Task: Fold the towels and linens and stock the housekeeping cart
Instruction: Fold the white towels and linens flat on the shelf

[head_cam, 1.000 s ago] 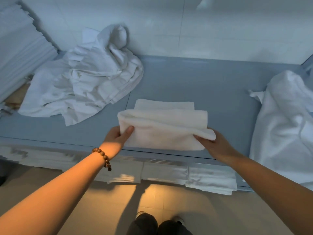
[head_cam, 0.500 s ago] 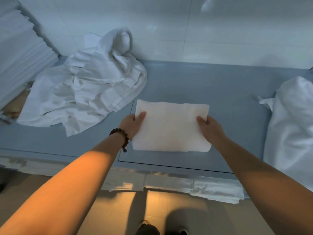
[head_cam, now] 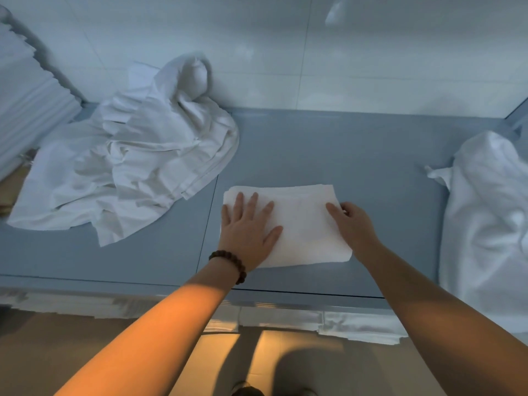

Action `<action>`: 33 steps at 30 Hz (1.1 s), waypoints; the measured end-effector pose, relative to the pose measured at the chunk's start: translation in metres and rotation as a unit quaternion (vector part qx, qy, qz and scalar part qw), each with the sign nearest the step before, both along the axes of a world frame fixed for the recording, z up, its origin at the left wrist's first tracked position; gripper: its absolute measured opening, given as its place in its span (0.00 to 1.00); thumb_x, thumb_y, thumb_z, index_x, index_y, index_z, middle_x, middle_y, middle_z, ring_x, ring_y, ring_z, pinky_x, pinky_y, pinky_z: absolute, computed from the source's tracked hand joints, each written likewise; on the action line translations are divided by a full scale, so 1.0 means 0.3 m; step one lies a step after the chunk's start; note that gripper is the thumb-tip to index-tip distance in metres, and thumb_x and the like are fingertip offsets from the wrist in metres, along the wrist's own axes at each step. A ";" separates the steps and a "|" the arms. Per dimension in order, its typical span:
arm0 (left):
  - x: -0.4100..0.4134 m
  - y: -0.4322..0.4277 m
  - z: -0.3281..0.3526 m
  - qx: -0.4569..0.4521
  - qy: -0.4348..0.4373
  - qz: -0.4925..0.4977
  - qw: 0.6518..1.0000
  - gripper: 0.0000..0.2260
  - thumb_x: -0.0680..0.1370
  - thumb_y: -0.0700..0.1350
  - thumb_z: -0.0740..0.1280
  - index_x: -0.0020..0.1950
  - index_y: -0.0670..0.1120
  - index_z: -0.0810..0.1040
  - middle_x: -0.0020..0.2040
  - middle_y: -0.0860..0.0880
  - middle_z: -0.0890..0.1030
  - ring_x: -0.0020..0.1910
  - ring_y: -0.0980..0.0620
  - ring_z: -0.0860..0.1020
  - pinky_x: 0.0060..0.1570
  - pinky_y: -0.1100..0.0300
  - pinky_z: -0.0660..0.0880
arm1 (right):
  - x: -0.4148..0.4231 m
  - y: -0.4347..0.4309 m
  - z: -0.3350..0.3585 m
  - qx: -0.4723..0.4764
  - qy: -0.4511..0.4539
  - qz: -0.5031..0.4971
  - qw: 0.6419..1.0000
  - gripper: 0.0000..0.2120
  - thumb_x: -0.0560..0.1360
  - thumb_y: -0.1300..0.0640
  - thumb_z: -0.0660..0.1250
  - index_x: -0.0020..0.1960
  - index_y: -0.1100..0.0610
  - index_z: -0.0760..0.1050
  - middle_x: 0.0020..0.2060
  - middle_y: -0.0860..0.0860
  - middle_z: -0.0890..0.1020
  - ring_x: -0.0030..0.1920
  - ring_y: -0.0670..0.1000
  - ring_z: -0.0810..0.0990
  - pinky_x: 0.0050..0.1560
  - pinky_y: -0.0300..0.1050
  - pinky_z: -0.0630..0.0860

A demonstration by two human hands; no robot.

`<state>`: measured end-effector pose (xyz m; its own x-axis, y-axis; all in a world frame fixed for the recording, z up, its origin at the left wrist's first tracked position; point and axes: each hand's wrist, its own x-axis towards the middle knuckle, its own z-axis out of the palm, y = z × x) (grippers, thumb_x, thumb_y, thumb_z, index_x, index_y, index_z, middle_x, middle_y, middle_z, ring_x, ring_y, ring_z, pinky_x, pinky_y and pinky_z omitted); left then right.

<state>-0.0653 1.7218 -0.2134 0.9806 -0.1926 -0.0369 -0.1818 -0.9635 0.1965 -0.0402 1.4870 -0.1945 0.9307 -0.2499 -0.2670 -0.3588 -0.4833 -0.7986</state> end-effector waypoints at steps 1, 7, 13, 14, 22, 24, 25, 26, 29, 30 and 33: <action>0.008 -0.002 -0.014 0.011 0.017 0.008 1.000 0.34 0.74 0.67 0.37 0.78 0.56 0.53 0.80 0.48 0.49 0.78 0.42 0.43 0.73 0.36 0.43 | -0.012 -0.006 0.001 0.028 -0.005 0.013 1.000 0.09 0.78 0.49 0.64 0.50 0.55 0.75 0.41 0.49 0.79 0.43 0.52 0.77 0.39 0.45 0.71; 0.035 -0.010 -0.049 0.023 0.076 0.048 0.996 0.33 0.74 0.68 0.37 0.78 0.59 0.44 0.80 0.50 0.41 0.77 0.44 0.38 0.72 0.33 0.42 | -0.023 -0.024 0.005 -0.088 0.014 0.135 0.987 0.19 0.78 0.54 0.63 0.68 0.52 0.68 0.53 0.52 0.78 0.52 0.55 0.76 0.49 0.45 0.70; -0.036 -0.030 -0.053 0.013 0.077 0.042 0.996 0.33 0.74 0.69 0.36 0.77 0.60 0.42 0.79 0.49 0.37 0.76 0.39 0.35 0.71 0.34 0.41 | -0.052 -0.056 -0.014 -0.080 0.038 0.094 0.992 0.14 0.76 0.56 0.67 0.62 0.54 0.73 0.51 0.53 0.81 0.45 0.52 0.76 0.45 0.43 0.69; -0.047 -0.028 -0.052 0.000 0.072 0.044 0.996 0.33 0.74 0.69 0.38 0.78 0.59 0.43 0.79 0.48 0.37 0.76 0.39 0.36 0.71 0.36 0.42 | -0.058 -0.062 -0.017 -0.076 0.050 0.089 0.992 0.13 0.76 0.56 0.67 0.60 0.55 0.74 0.51 0.53 0.81 0.45 0.52 0.77 0.46 0.44 0.71; 0.010 0.087 -0.006 -0.250 0.026 0.208 0.945 0.27 0.79 0.47 0.63 0.76 0.45 0.58 0.68 0.40 0.68 0.65 0.40 0.69 0.62 0.50 0.67 | -0.034 -0.062 0.017 -0.056 0.083 0.116 0.988 0.12 0.76 0.53 0.69 0.52 0.61 0.80 0.46 0.56 0.83 0.45 0.56 0.81 0.48 0.50 0.77; 0.008 0.083 0.007 -0.288 -0.036 0.173 0.941 0.22 0.80 0.42 0.62 0.73 0.46 0.63 0.65 0.42 0.70 0.59 0.45 0.72 0.57 0.57 0.67 | -0.038 -0.053 0.015 -0.050 0.066 0.113 0.990 0.12 0.77 0.55 0.66 0.56 0.61 0.78 0.50 0.56 0.82 0.49 0.58 0.80 0.52 0.52 0.76; 0.008 0.078 0.015 -0.304 -0.070 0.151 0.938 0.20 0.80 0.40 0.62 0.72 0.47 0.65 0.63 0.44 0.70 0.54 0.51 0.72 0.55 0.62 0.67 | -0.043 -0.050 0.013 -0.041 0.058 0.102 0.992 0.12 0.78 0.55 0.65 0.58 0.60 0.77 0.51 0.56 0.81 0.51 0.57 0.79 0.53 0.51 0.75; 0.011 0.071 0.023 -0.317 -0.096 0.129 0.935 0.20 0.80 0.39 0.62 0.71 0.47 0.66 0.62 0.46 0.69 0.49 0.58 0.71 0.53 0.68 0.66 | -0.044 -0.047 0.011 -0.032 0.050 0.089 0.994 0.13 0.79 0.54 0.63 0.60 0.59 0.75 0.53 0.55 0.80 0.52 0.57 0.78 0.52 0.49 0.74; 0.045 0.056 0.038 -0.358 -0.097 0.111 0.922 0.22 0.80 0.41 0.63 0.73 0.48 0.63 0.58 0.53 0.71 0.43 0.64 0.69 0.45 0.78 0.65 | -0.040 -0.048 0.004 -0.027 0.022 0.073 0.997 0.13 0.80 0.54 0.60 0.63 0.57 0.72 0.52 0.52 0.78 0.53 0.55 0.76 0.52 0.47 0.71; 0.062 0.061 0.039 -0.374 -0.067 0.139 0.915 0.24 0.80 0.44 0.64 0.74 0.48 0.62 0.53 0.55 0.72 0.42 0.63 0.70 0.45 0.75 0.66 | -0.037 -0.049 0.001 -0.028 0.017 0.070 0.997 0.14 0.81 0.53 0.60 0.63 0.57 0.71 0.52 0.52 0.77 0.53 0.55 0.76 0.53 0.47 0.71; 0.097 0.095 0.016 -0.373 0.045 0.231 0.898 0.10 0.78 0.49 0.65 0.57 0.47 0.72 0.37 0.56 0.71 0.37 0.56 0.71 0.40 0.62 0.66 | -0.029 -0.054 -0.013 -0.016 0.004 0.048 0.999 0.14 0.81 0.51 0.59 0.63 0.55 0.71 0.53 0.50 0.77 0.54 0.54 0.75 0.55 0.48 0.71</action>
<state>-0.0360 1.7505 -0.2087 0.9616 0.2294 -0.1506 0.2527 -0.5263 0.8119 -0.0490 1.4708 -0.1984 0.9487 -0.1686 -0.2674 -0.3159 -0.5411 -0.7794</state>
